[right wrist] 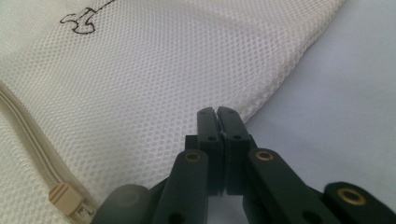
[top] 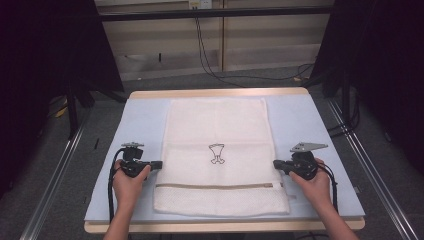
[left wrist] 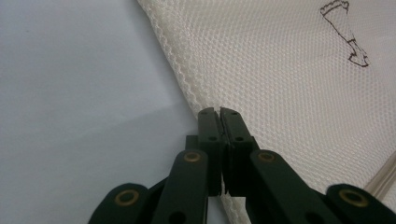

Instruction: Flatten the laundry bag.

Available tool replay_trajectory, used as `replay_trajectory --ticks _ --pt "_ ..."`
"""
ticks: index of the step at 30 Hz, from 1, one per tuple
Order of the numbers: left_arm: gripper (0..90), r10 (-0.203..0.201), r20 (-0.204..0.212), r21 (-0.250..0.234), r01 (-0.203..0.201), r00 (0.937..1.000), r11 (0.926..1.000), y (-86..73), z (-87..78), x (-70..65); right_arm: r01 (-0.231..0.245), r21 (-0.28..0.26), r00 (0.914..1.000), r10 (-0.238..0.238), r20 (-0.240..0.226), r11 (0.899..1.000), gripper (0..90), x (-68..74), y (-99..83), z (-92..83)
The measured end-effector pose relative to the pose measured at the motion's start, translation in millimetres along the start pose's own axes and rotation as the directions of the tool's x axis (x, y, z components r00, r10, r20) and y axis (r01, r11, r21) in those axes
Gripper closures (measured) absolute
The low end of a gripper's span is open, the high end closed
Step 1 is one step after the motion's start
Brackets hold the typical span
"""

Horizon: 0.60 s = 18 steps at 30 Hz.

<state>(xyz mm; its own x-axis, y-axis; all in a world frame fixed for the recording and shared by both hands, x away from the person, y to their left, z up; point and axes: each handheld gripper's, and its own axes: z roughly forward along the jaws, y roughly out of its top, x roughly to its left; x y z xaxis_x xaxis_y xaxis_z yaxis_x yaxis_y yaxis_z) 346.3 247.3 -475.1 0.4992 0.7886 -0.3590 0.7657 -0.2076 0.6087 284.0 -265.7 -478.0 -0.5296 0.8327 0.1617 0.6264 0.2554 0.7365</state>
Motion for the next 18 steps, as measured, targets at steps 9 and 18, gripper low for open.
replay_trajectory --ticks 9,18 --pt "88.2 -0.007 -0.020 -0.021 0.006 0.9998 0.9998 -2.4 -10.8 4.4 0.015 -0.013 0.9998 -0.015 -0.015 1.000 88.1 6.0 2.3 1.3" --pt "87.9 -0.017 -0.026 -0.022 0.016 0.9995 0.9996 -4.6 -12.7 5.0 0.029 -0.018 0.9994 -0.030 -0.020 0.999 87.5 8.1 4.4 3.5"
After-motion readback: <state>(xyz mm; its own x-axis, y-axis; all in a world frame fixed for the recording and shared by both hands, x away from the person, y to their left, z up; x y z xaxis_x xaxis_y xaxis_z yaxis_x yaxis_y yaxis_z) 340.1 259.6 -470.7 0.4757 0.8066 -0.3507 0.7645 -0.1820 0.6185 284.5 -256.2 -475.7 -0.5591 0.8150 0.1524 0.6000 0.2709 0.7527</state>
